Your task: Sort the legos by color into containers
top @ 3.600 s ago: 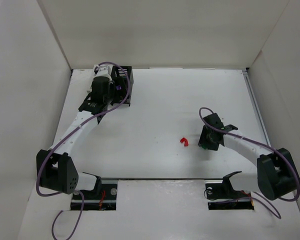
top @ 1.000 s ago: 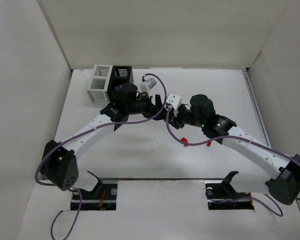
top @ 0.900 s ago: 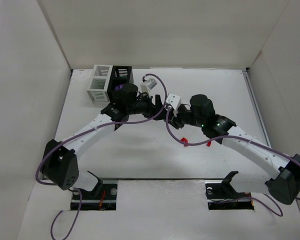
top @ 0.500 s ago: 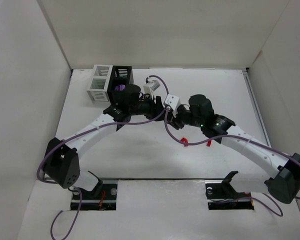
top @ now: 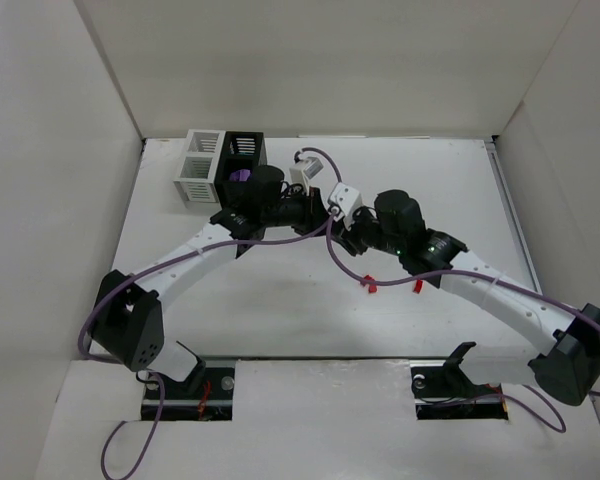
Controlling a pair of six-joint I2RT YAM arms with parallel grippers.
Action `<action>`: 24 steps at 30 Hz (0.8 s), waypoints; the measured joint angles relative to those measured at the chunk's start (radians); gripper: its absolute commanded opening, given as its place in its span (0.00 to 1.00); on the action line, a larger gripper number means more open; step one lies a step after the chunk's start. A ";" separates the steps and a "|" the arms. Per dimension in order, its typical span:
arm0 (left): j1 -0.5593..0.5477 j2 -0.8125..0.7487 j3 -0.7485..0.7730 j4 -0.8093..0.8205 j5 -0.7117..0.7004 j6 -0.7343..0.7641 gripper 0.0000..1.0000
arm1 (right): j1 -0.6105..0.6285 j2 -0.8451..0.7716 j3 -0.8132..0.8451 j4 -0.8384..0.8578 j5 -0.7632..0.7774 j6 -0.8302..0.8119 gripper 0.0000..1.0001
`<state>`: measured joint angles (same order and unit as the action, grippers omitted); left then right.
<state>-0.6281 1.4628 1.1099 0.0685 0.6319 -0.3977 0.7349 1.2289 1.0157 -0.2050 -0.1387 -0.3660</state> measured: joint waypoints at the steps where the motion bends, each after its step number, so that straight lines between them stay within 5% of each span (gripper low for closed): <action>1: 0.000 0.001 0.003 0.002 -0.001 -0.002 0.00 | 0.000 -0.001 0.000 0.006 0.010 0.007 0.36; 7: 0.000 0.001 0.012 0.016 -0.014 -0.002 0.00 | 0.000 -0.012 -0.011 0.041 0.029 0.033 0.47; 10: 0.003 0.001 0.012 0.009 -0.013 -0.009 0.00 | 0.000 -0.012 -0.018 0.065 0.026 0.043 0.68; 11: 0.006 0.000 0.012 0.007 -0.010 -0.012 0.00 | -0.001 -0.013 -0.018 0.073 0.025 0.045 0.91; 12: 0.009 0.000 0.012 0.006 -0.012 -0.016 0.00 | -0.001 -0.013 -0.018 0.085 0.024 0.053 1.00; 24: 0.151 -0.002 0.047 -0.029 -0.061 -0.039 0.00 | -0.002 -0.112 -0.047 0.180 0.011 0.058 1.00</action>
<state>-0.4774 1.4609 1.1568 0.0395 0.5709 -0.4362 0.7326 1.1172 0.9691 -0.0250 -0.1276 -0.3080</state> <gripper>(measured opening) 0.157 0.995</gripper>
